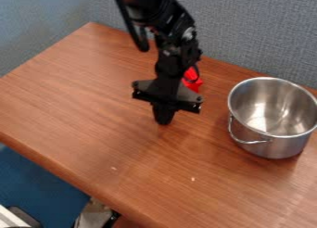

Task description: Move the red object from the metal pot to the table

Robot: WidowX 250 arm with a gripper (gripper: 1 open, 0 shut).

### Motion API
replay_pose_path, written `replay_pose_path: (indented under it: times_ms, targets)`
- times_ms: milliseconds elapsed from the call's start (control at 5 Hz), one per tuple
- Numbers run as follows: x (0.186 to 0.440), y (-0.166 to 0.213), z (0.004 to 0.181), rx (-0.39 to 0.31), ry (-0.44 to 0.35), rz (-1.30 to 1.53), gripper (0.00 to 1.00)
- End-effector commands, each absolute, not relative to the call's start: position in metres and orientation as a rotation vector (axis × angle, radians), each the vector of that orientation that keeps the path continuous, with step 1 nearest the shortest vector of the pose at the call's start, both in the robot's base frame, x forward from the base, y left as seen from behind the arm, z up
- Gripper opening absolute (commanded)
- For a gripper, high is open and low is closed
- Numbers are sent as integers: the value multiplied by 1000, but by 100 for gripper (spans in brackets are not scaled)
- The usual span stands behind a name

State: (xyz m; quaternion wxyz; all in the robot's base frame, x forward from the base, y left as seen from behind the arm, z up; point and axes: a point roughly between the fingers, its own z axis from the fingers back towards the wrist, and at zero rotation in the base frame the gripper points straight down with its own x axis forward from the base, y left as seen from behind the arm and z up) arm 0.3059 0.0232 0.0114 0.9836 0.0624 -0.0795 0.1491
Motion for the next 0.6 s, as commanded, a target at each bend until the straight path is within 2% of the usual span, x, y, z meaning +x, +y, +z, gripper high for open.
replay_pose_path:
  times_ms: [0, 200, 400]
  targets:
    - [299, 33, 28, 97, -269, 265, 0]
    - [289, 32, 32, 79, -320, 232, 0]
    - [293, 15, 38, 78, -331, 203, 0]
